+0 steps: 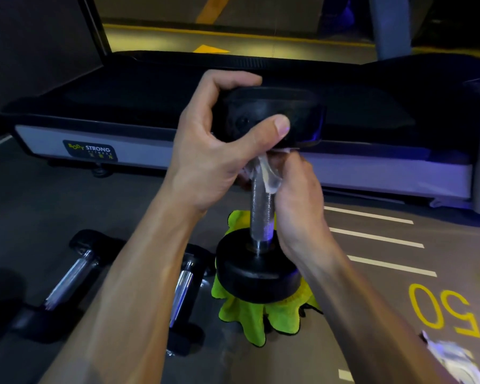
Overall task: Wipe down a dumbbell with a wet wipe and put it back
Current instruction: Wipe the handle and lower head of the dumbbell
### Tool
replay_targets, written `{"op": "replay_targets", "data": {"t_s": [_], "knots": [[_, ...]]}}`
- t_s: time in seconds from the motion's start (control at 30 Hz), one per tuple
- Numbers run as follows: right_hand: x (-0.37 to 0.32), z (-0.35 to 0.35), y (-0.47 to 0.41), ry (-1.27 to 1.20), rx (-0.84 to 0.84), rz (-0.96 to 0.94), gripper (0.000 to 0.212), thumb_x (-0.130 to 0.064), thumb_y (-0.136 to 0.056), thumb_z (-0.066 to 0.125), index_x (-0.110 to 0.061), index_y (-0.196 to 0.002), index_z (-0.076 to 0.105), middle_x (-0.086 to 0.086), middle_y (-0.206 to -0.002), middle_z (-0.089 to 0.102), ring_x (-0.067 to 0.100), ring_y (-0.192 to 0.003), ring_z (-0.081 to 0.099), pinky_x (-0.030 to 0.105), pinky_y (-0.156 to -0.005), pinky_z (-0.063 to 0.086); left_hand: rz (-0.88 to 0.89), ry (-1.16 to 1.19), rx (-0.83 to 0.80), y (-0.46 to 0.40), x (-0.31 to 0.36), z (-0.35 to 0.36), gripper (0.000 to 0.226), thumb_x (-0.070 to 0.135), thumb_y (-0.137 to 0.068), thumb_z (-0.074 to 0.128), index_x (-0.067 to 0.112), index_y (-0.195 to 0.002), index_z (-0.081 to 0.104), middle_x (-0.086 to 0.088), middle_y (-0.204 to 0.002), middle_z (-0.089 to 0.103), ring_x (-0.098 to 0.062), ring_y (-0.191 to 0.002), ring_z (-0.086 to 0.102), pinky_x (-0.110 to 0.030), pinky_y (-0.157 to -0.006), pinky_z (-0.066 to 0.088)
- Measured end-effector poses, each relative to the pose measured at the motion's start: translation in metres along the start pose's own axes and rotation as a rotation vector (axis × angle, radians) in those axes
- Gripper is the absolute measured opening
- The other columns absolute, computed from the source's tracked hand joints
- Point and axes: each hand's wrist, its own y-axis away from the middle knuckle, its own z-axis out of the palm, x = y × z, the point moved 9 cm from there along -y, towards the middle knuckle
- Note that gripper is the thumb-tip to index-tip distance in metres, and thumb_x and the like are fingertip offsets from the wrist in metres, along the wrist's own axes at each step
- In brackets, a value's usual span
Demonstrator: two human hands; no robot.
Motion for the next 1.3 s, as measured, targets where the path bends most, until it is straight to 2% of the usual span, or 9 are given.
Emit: {"op": "replay_targets", "data": {"t_s": [0.17, 0.33, 0.4, 0.57, 0.7, 0.87, 1.03, 1.13, 1.3], "knots": [[0.006, 0.022, -0.006, -0.466, -0.284, 0.115, 0.044, -0.039, -0.102, 0.041, -0.017, -0.089, 0.076, 0.014, -0.088, 0.069, 0.031, -0.077, 0.057, 0.041, -0.068, 0.047, -0.015, 0.024, 0.021, -0.001, -0.003, -0.004, 0.049, 0.027, -0.081, 0.080, 0.012, -0.121, 0.056, 0.010, -0.102, 0.066, -0.001, -0.091, 0.066, -0.021, -0.079, 0.053], [-0.015, 0.022, 0.013, 0.126, 0.014, -0.208, 0.016, -0.019, -0.103, 0.052, -0.019, -0.117, 0.061, -0.006, -0.108, 0.070, -0.001, -0.097, 0.064, 0.014, -0.086, 0.048, -0.004, 0.016, 0.014, -0.001, -0.002, -0.004, 0.048, 0.029, -0.081, 0.079, 0.013, -0.120, 0.056, 0.003, -0.110, 0.064, -0.003, -0.096, 0.066, -0.023, -0.085, 0.053], [-0.015, 0.028, 0.022, 0.103, 0.145, -0.273, 0.025, -0.021, -0.102, 0.050, -0.021, -0.126, 0.053, -0.003, -0.120, 0.068, 0.008, -0.114, 0.065, 0.028, -0.098, 0.051, 0.007, 0.002, 0.006, 0.000, 0.000, -0.001, 0.049, 0.028, -0.081, 0.079, 0.011, -0.121, 0.056, 0.004, -0.109, 0.063, -0.001, -0.095, 0.066, -0.022, -0.084, 0.053], [-0.011, 0.016, -0.009, 0.317, 0.001, -0.155, 0.021, -0.041, -0.096, 0.054, -0.022, -0.090, 0.059, -0.017, -0.066, 0.068, 0.000, -0.065, 0.062, 0.032, -0.065, 0.045, 0.004, -0.023, 0.015, -0.002, 0.000, -0.005, 0.048, 0.028, -0.082, 0.080, 0.013, -0.120, 0.056, 0.007, -0.105, 0.064, -0.002, -0.092, 0.066, -0.022, -0.083, 0.053], [0.019, 0.041, -0.005, -0.442, -0.324, 0.253, 0.051, -0.049, -0.093, 0.035, -0.016, -0.067, 0.064, 0.005, -0.061, 0.059, 0.020, -0.049, 0.047, 0.032, -0.049, 0.036, -0.016, -0.005, 0.010, -0.003, -0.002, -0.006, 0.049, 0.031, -0.080, 0.081, 0.015, -0.120, 0.057, 0.003, -0.109, 0.065, -0.007, -0.096, 0.067, -0.029, -0.086, 0.055], [0.015, 0.005, 0.002, 0.023, -0.104, 0.121, 0.053, -0.032, -0.105, 0.036, -0.012, -0.065, 0.065, 0.003, -0.063, 0.068, 0.018, -0.061, 0.063, 0.036, -0.062, 0.048, -0.003, 0.007, 0.011, 0.000, 0.001, -0.003, 0.048, 0.029, -0.080, 0.080, 0.013, -0.119, 0.057, 0.001, -0.110, 0.065, -0.005, -0.095, 0.067, -0.024, -0.084, 0.053], [-0.005, 0.006, 0.013, 0.010, 0.022, -0.075, 0.019, -0.019, -0.099, 0.055, -0.010, -0.100, 0.071, 0.009, -0.094, 0.078, 0.027, -0.094, 0.074, 0.047, -0.093, 0.058, -0.028, -0.030, 0.013, -0.004, -0.002, -0.004, 0.050, 0.034, -0.081, 0.082, 0.017, -0.121, 0.057, 0.003, -0.111, 0.066, -0.006, -0.098, 0.069, -0.026, -0.084, 0.056], [0.007, 0.010, -0.002, -0.151, -0.142, -0.013, 0.021, -0.022, -0.096, 0.066, -0.008, -0.110, 0.072, 0.014, -0.107, 0.078, 0.025, -0.105, 0.073, 0.048, -0.103, 0.055, -0.024, -0.022, 0.022, -0.004, -0.002, -0.005, 0.047, 0.030, -0.082, 0.082, 0.016, -0.121, 0.057, 0.002, -0.110, 0.065, -0.005, -0.097, 0.068, -0.025, -0.085, 0.055], [0.011, 0.028, -0.016, -0.337, -0.388, 0.208, 0.012, -0.012, -0.089, 0.071, -0.002, -0.095, 0.072, 0.017, -0.087, 0.067, 0.023, -0.073, 0.064, 0.034, -0.072, 0.056, -0.033, -0.022, 0.035, -0.005, -0.005, -0.008, 0.046, 0.034, -0.082, 0.080, 0.019, -0.119, 0.058, 0.000, -0.112, 0.066, -0.009, -0.100, 0.067, -0.030, -0.088, 0.056]]}}
